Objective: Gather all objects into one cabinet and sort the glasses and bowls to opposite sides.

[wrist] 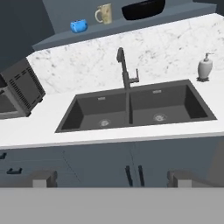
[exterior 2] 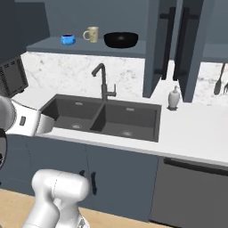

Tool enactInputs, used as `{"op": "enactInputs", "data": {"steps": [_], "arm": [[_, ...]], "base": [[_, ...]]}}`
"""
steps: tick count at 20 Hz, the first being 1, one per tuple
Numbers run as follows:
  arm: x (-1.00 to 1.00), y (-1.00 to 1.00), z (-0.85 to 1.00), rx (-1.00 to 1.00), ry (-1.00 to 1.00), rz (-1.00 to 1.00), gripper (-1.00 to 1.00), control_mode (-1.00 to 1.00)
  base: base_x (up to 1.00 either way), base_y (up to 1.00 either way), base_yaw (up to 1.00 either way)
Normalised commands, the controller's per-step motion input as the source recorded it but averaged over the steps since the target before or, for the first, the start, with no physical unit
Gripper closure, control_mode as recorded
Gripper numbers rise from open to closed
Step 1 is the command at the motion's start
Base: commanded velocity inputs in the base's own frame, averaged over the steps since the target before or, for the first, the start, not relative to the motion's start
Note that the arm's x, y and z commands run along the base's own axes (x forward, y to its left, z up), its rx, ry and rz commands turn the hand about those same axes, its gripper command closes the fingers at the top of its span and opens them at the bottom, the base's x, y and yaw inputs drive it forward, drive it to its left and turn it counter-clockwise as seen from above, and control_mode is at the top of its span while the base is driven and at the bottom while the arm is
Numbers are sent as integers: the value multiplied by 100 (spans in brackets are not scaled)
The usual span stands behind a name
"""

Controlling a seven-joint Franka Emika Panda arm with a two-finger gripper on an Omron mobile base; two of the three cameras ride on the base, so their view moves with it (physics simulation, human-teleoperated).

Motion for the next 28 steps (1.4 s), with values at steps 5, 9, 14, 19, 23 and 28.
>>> {"op": "enactInputs", "data": {"steps": [5,9,14,19,23,28], "arm": [[0,0,0,0,0,0,-100,100],[0,0,0,0,0,0,-100,100],[0,0,0,0,0,0,-100,100],[0,0,0,0,0,0,-100,100],[0,0,0,0,0,0,-100,100],[0,0,0,0,0,0,-100,100]], "base": [[-32,22,25],[-37,25,29],[-30,34,34],[-20,38,41],[-13,40,46],[-8,41,50]]}}
